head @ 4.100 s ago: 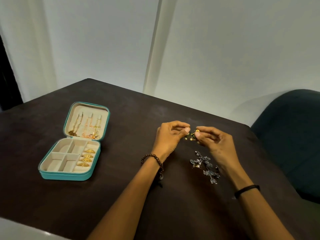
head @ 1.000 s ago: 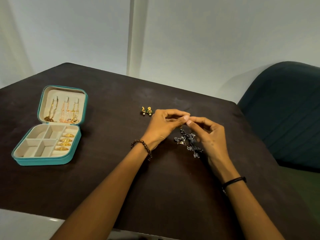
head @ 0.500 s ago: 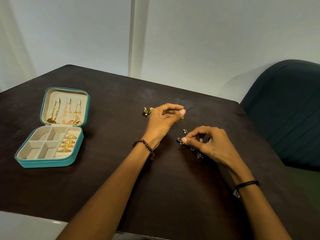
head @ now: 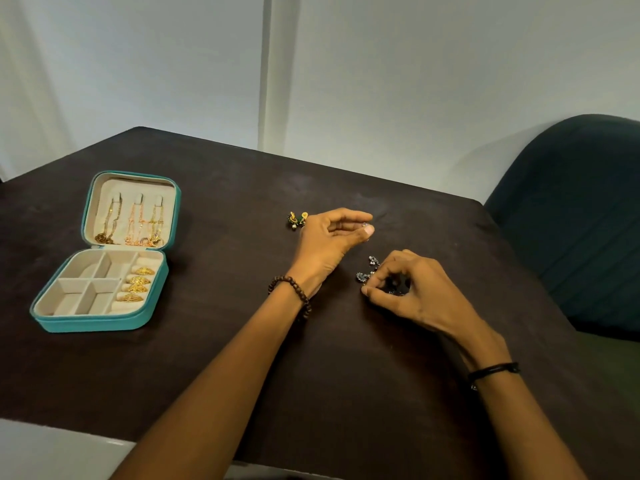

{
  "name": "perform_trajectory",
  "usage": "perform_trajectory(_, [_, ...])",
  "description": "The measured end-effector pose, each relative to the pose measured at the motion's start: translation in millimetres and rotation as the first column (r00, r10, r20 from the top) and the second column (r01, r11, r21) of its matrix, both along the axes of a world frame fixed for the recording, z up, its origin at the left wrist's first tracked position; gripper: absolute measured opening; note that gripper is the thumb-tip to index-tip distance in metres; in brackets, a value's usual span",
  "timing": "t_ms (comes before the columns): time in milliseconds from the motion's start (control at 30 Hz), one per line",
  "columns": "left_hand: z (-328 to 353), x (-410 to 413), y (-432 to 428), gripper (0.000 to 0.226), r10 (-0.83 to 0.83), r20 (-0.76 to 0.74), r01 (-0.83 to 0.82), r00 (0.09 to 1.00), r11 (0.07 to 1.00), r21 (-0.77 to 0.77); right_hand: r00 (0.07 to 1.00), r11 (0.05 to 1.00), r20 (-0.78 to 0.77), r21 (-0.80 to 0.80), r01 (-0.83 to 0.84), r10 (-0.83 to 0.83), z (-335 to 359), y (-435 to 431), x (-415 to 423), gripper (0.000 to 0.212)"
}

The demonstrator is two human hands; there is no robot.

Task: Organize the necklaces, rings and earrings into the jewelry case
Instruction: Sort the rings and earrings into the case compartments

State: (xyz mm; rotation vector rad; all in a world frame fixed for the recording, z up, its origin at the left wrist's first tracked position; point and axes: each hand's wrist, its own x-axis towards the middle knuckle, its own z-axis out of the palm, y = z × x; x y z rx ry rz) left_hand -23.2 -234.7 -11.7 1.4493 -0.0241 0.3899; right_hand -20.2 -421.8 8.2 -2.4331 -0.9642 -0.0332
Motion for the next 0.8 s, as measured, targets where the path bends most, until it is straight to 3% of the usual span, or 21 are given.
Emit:
perform_trajectory(133, [0,-1,-1,0.021,0.000,-0.003,0.000,1.000,1.000,0.029,0.999,0.999,-0.014,0.041,0.034,-0.033,0,2,-5,0.012])
perform_trajectory(267, [-1,-1,-2,0.022,-0.010,-0.001,0.010,1.000,1.000,0.017,0.999,0.969,-0.017,0.242,0.049,-0.046,5,2,-12,0.010])
perform_trajectory(567, [2,-3,-6,0.020,-0.082,0.054,0.083,0.995,0.996,-0.012,0.975,0.759,-0.191,0.616,0.211,-0.116,3,0,-3,0.007])
perform_trajectory(800, [4,-5,-8,0.022,-0.145,0.084,0.146,0.986,0.989,-0.004,0.956,0.625,-0.287,0.736,0.260,-0.061,9,1,-1,0.022])
